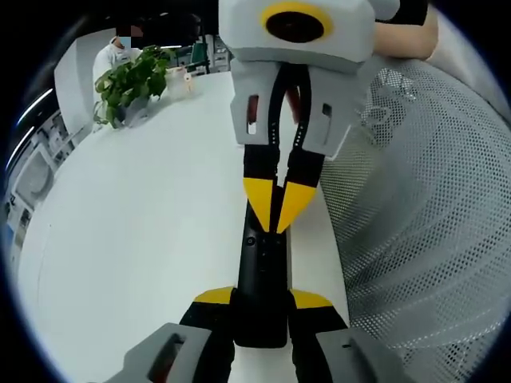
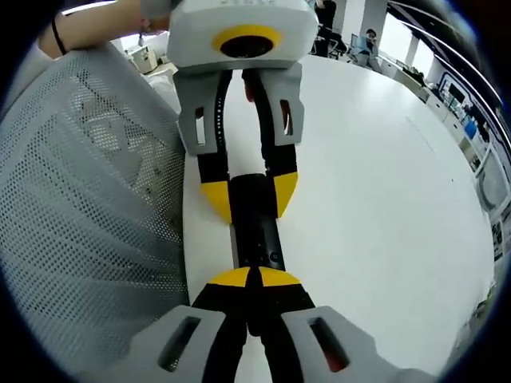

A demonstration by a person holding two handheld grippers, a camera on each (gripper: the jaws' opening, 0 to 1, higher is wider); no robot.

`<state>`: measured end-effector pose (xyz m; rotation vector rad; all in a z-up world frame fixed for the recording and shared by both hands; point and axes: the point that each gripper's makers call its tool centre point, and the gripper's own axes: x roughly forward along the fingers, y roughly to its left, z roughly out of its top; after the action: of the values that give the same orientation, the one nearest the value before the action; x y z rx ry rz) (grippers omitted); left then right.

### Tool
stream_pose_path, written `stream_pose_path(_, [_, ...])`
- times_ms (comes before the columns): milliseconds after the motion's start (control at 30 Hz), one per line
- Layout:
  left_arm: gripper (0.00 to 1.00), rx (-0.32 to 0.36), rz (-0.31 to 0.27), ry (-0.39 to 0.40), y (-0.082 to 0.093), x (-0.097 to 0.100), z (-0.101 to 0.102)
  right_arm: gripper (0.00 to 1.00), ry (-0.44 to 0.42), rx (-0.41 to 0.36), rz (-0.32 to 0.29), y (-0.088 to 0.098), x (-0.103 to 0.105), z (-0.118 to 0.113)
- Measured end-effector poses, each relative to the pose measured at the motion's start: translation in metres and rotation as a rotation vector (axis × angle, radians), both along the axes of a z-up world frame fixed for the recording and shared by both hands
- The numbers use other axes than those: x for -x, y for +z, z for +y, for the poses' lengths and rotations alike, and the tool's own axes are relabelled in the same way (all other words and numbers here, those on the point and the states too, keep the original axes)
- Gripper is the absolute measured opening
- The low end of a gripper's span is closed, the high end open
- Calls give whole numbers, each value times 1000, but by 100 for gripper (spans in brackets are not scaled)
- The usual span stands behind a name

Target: Press the specified remote control buttons in sequence, fully releasing each button before pressing the next.

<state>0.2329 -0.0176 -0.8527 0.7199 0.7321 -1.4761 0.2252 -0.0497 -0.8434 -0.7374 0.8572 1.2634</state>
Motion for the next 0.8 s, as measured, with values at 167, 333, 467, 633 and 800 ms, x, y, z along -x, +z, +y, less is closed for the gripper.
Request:
stream_pose_path(167, [25,-1,0,2,0,0,0,3,0,-10,12,1,2,0])
stream_pose_path(333, [25,-1,0,8,0,1,0,11,-1,-17,-2,1,1,3])
stream_pose_path(467, [25,1,0,9,0,1,0,12,-1,-21,12,2,2,1])
stream_pose_path(633, [25,3,2,11,0,1,0,9,5,-15,1,1,1,-2])
stream_pose_path(800, [25,4,2,11,0,1,0,11,26,-11,-3,1,4,-2])
